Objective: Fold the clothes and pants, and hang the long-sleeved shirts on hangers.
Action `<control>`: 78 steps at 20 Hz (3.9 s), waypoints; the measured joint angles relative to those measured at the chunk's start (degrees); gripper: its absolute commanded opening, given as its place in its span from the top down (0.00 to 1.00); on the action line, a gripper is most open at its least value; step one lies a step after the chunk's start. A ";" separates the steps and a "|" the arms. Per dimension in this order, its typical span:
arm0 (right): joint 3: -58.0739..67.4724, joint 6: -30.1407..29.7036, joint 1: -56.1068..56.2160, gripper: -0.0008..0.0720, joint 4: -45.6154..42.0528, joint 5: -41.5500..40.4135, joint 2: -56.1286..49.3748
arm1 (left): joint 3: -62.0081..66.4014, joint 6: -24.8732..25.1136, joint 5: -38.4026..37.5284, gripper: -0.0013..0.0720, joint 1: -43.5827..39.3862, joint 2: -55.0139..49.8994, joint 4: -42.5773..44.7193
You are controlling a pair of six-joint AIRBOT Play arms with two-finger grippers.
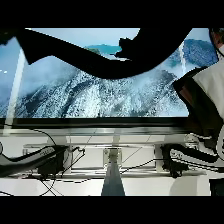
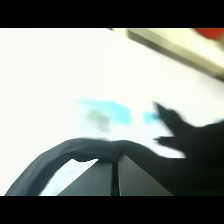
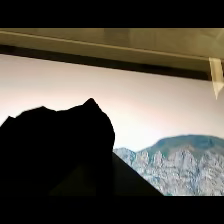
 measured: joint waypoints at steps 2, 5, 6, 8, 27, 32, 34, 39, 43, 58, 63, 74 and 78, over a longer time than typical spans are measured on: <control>-1.03 2.14 -3.15 0.96 -0.07 7.39 -0.04 | -0.26 -0.02 -2.21 0.97 2.71 0.42 8.09; -8.41 4.04 -6.19 0.96 0.11 15.89 1.62 | -5.88 -0.31 -3.85 0.97 5.07 0.66 20.96; -12.33 4.31 -6.73 0.96 0.48 18.05 2.93 | -8.90 -0.31 -4.15 0.97 5.49 0.72 24.83; -20.70 4.35 -7.37 0.96 1.73 21.79 6.58 | -15.15 -0.26 -4.79 0.97 5.99 0.76 33.31; -55.30 2.10 -8.07 0.38 2.97 41.88 23.89 | -29.22 -0.20 0.39 0.51 7.32 0.81 69.88; -55.52 2.08 -8.07 0.34 2.97 34.93 23.91 | -29.22 -0.42 1.36 0.16 7.32 0.81 68.74; -55.52 2.10 -8.07 0.33 2.99 27.39 23.65 | -29.22 -1.90 1.57 0.17 7.26 0.81 68.63; -52.96 5.79 -8.13 0.33 3.74 8.39 18.18 | -29.22 -7.48 1.84 0.17 5.49 0.81 66.84; -46.93 4.24 -8.13 0.33 7.93 2.56 7.74 | -29.24 -9.29 3.80 0.17 2.19 0.81 57.40; -35.04 -16.94 -8.13 0.44 20.28 4.52 -13.99 | -29.24 -5.97 15.65 0.17 -17.86 0.70 35.21; -34.95 -18.56 -8.13 0.96 25.77 3.56 -14.45 | -29.24 -5.99 17.53 0.17 -23.45 -2.84 26.12; -34.88 -21.11 -8.13 0.96 23.19 7.52 -2.40 | -25.64 -0.20 28.98 0.17 -40.33 -12.72 2.25; -34.88 -16.61 -8.13 0.96 15.10 11.82 8.46 | -19.10 -0.92 32.30 0.17 -47.39 -17.57 -2.01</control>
